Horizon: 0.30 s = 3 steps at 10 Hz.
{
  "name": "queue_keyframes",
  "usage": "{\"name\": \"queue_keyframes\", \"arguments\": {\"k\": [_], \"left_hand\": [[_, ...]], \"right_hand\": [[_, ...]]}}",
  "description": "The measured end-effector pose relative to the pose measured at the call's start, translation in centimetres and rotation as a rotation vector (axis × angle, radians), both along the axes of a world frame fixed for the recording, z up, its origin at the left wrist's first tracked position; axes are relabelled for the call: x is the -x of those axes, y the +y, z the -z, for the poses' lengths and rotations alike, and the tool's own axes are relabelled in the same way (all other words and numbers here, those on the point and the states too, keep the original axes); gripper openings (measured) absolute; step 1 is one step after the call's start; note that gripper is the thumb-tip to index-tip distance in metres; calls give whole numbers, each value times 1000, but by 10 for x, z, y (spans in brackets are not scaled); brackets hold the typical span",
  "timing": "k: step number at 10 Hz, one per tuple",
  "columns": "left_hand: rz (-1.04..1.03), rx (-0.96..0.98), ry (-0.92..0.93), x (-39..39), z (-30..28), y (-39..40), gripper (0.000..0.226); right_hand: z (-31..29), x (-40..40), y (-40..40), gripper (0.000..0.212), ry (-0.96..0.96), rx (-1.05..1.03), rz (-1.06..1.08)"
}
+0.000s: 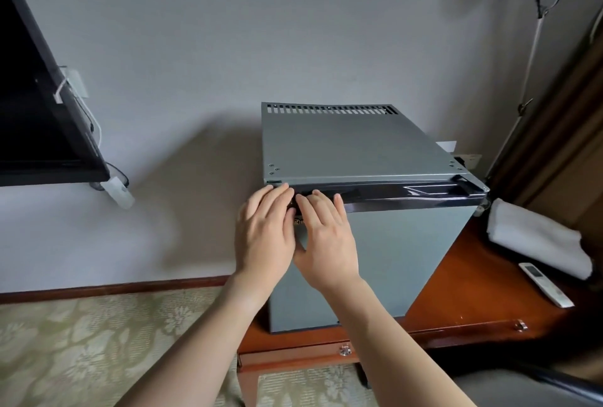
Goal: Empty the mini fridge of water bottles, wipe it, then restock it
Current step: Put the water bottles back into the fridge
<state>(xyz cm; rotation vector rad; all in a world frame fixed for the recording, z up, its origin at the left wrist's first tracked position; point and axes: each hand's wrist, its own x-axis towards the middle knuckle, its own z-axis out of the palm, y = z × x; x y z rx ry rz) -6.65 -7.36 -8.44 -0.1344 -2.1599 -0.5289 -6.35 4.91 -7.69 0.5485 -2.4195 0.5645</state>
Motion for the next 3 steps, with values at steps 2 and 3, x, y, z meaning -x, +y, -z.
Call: {"name": "queue_keyframes", "arguments": {"k": [2, 3], "left_hand": [[-53, -8, -217, -12, -21, 9, 35], [-52, -14, -352, -27, -42, 23, 30]], "right_hand": [[-14, -4, 6, 46, -129, 64, -113], [-36, -10, 25, 48, -306, 82, -214]]}}
